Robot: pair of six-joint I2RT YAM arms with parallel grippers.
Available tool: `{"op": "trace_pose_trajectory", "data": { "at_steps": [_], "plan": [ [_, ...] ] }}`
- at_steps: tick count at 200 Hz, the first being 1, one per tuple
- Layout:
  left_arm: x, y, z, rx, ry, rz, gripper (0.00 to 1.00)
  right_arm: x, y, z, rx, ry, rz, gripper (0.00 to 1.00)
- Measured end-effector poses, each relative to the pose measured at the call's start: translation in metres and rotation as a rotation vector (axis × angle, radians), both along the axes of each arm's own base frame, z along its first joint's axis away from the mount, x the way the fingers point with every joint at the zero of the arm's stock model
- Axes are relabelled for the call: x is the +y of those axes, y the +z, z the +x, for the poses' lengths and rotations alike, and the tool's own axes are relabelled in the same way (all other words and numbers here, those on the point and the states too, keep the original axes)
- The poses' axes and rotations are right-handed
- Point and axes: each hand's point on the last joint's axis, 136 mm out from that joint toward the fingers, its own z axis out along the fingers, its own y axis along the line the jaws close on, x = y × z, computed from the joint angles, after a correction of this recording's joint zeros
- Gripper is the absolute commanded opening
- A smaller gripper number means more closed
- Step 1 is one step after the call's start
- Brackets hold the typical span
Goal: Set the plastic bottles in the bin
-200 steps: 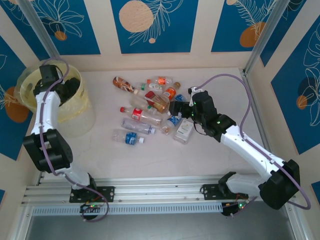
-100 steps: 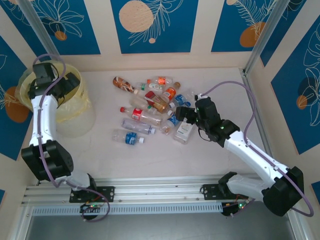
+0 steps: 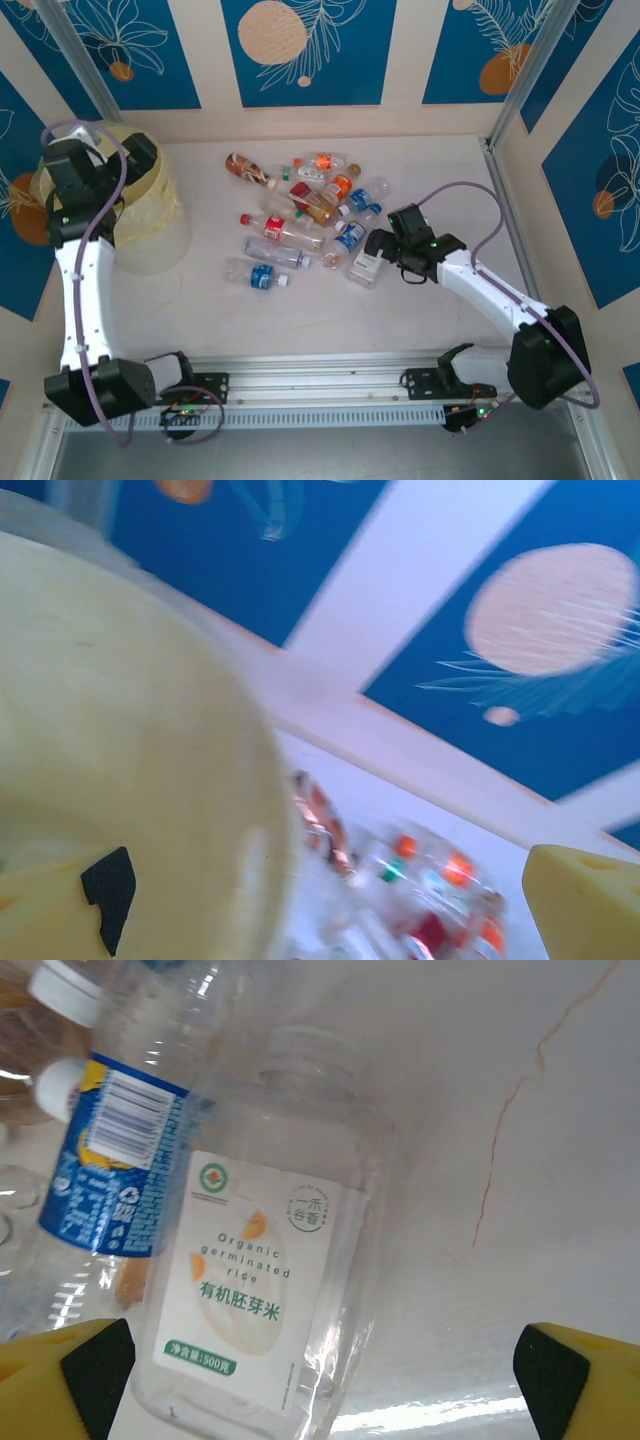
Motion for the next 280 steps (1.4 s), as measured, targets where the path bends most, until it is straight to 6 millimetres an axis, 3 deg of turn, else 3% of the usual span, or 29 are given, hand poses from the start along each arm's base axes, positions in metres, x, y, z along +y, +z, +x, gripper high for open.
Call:
{"op": "trace_pose_trajectory", "data": {
  "at_steps": [27, 55, 70, 88, 120, 177, 212, 244, 280],
  "plan": [
    [-0.076, 0.0, -0.009, -0.076, -0.237, -0.029, 1.0, 0.001, -0.015, 0.002, 0.052, -0.05, 0.006, 0.99],
    [-0.154, -0.014, -0.025, -0.112, -0.483, -0.063, 1.0, 0.004, -0.026, 0.008, 0.091, -0.084, 0.002, 1.0],
    [-0.183, -0.026, -0.029, -0.102, -0.573, -0.076, 1.0, 0.007, -0.029, 0.015, 0.104, -0.09, -0.002, 1.0],
    [-0.202, -0.04, -0.024, -0.068, -0.627, -0.082, 1.0, 0.013, -0.031, 0.023, 0.112, -0.091, -0.005, 1.0],
    [-0.213, -0.061, -0.018, -0.01, -0.652, -0.077, 1.0, 0.022, -0.035, 0.035, 0.123, -0.083, -0.011, 0.99],
    [-0.206, -0.05, -0.022, -0.061, -0.628, -0.029, 1.0, 0.025, -0.057, 0.045, 0.187, -0.078, -0.064, 1.0],
    [-0.205, -0.056, -0.023, -0.045, -0.629, -0.001, 1.0, 0.024, -0.074, 0.044, 0.234, -0.08, -0.094, 1.0],
    [-0.207, -0.059, -0.022, -0.041, -0.636, 0.012, 1.0, 0.024, -0.077, 0.044, 0.239, -0.08, -0.099, 1.0],
    [-0.217, -0.077, -0.017, 0.008, -0.669, 0.005, 1.0, 0.02, -0.072, 0.038, 0.191, -0.078, -0.09, 0.84]
  ]
}}
